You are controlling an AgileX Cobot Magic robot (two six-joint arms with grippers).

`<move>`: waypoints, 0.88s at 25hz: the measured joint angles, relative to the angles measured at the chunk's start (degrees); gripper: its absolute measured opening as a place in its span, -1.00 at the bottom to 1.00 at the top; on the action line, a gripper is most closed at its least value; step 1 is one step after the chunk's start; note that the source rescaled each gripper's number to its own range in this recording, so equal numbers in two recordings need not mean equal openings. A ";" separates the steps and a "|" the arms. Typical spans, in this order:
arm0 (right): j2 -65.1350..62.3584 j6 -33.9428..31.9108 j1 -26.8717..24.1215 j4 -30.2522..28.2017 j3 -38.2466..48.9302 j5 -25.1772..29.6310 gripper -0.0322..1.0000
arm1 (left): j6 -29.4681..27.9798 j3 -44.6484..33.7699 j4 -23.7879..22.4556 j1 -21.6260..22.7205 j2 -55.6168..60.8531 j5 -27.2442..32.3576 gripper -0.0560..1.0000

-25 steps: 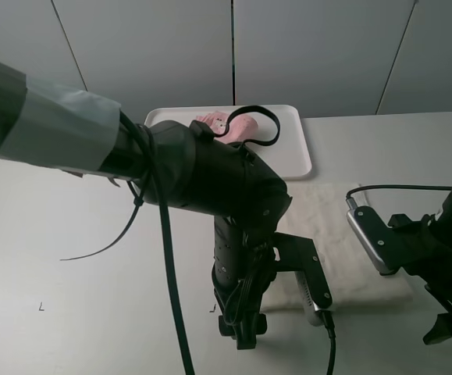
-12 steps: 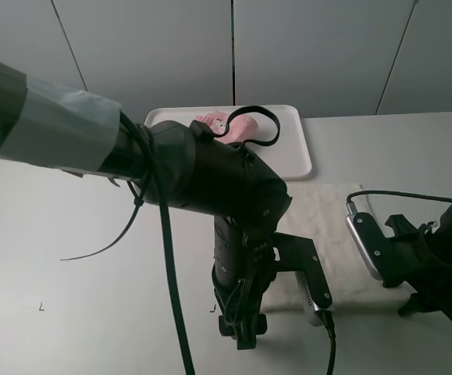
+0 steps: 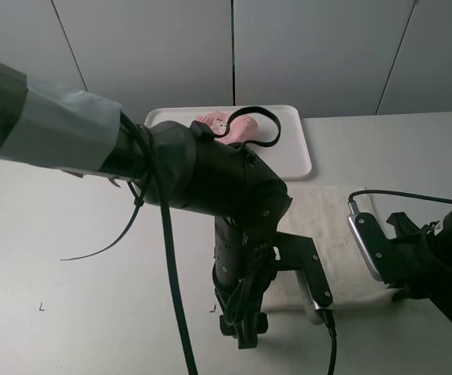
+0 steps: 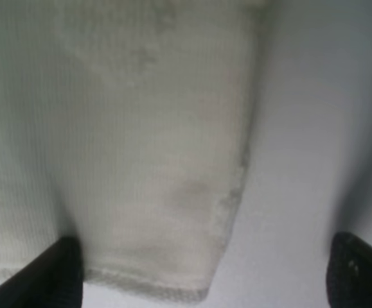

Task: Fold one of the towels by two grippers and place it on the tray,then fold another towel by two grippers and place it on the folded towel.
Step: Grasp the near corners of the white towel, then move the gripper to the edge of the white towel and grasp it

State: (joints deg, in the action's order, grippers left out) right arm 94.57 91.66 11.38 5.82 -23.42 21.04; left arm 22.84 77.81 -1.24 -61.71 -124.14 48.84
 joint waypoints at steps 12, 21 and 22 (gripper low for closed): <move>0.00 0.00 0.00 -0.20 0.00 -0.05 -0.89 | -1.95 0.00 -0.95 0.00 -0.26 -1.29 0.14; 0.00 -0.15 0.00 0.14 0.00 -0.14 -0.89 | -5.78 0.00 -0.95 0.00 -0.26 -2.72 -0.86; 0.00 -0.54 0.00 0.67 0.00 -0.14 -0.89 | -5.94 0.00 -0.95 0.00 -0.26 -2.72 -0.86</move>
State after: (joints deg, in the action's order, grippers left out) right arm 94.57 91.12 11.38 6.48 -23.42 20.90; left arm 16.90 77.81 -2.18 -61.71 -124.41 46.13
